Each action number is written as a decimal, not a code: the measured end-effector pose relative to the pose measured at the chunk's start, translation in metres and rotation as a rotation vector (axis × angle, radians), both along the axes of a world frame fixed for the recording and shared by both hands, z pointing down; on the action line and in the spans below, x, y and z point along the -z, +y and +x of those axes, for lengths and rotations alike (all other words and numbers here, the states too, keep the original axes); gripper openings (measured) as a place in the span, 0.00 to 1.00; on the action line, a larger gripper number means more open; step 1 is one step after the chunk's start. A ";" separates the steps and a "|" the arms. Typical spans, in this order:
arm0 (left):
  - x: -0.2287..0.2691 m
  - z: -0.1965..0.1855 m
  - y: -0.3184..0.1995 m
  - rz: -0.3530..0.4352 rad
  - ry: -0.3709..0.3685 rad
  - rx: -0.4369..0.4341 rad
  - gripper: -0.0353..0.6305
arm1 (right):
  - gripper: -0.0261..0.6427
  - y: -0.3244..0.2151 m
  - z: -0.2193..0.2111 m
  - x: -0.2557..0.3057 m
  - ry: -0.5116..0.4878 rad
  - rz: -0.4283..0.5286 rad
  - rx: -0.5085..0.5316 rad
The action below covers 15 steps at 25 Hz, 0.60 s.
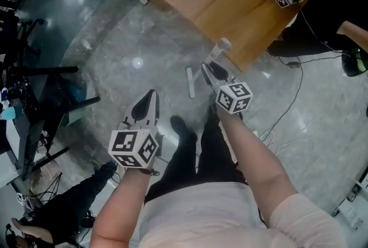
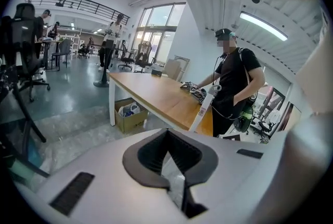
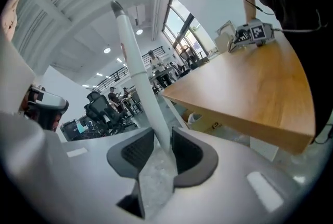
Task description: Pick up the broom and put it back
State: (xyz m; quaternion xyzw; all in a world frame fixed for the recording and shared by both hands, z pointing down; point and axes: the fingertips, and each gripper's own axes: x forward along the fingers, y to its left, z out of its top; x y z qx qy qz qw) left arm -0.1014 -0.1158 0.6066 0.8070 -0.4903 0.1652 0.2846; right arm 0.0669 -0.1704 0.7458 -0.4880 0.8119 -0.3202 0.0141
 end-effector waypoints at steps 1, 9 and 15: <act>-0.009 -0.001 0.001 -0.010 0.002 0.003 0.06 | 0.19 -0.003 0.003 -0.012 -0.014 -0.014 -0.003; -0.043 -0.001 0.005 -0.057 0.018 0.005 0.06 | 0.20 -0.011 0.025 -0.070 -0.053 -0.088 -0.029; -0.045 0.005 -0.004 -0.058 0.025 -0.011 0.06 | 0.21 -0.019 0.028 -0.078 -0.058 -0.113 -0.048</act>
